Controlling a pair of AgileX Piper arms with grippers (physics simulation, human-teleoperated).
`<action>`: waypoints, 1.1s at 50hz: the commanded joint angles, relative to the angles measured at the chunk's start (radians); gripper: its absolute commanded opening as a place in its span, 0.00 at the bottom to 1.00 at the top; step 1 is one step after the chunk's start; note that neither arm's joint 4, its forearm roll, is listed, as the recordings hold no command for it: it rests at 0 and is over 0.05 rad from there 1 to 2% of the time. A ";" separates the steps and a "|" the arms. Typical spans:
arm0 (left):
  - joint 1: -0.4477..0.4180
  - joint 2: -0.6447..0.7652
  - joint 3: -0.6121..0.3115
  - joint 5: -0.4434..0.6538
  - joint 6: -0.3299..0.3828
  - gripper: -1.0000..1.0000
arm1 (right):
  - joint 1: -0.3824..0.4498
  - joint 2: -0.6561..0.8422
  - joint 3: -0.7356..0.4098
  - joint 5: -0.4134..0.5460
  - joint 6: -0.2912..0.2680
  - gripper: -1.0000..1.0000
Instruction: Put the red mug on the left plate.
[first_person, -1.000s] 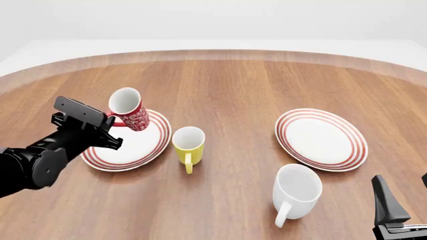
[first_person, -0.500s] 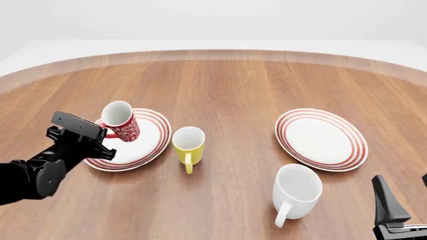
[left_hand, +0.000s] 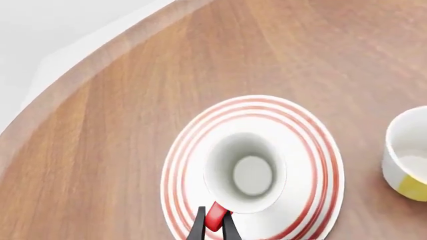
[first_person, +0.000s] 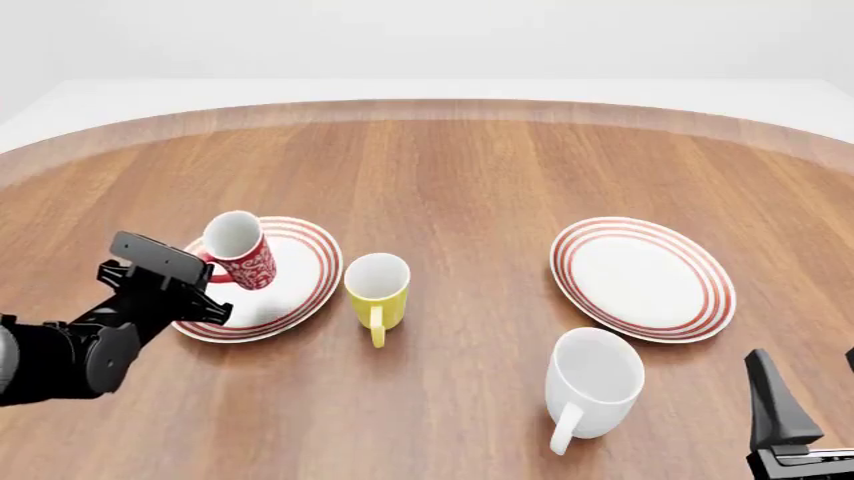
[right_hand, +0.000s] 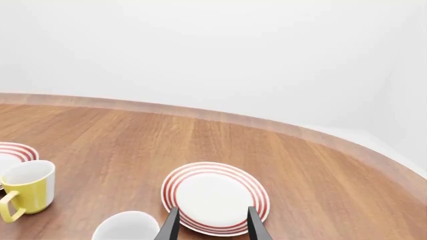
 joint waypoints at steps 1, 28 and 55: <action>0.014 0.037 -0.014 -0.036 0.007 0.00 | 0.000 0.000 0.000 -0.002 0.001 1.00; 0.007 0.136 -0.039 -0.076 0.003 0.00 | 0.001 0.000 0.000 -0.002 0.004 1.00; 0.049 0.148 -0.050 -0.071 -0.006 1.00 | -0.002 0.000 0.000 -0.001 0.006 1.00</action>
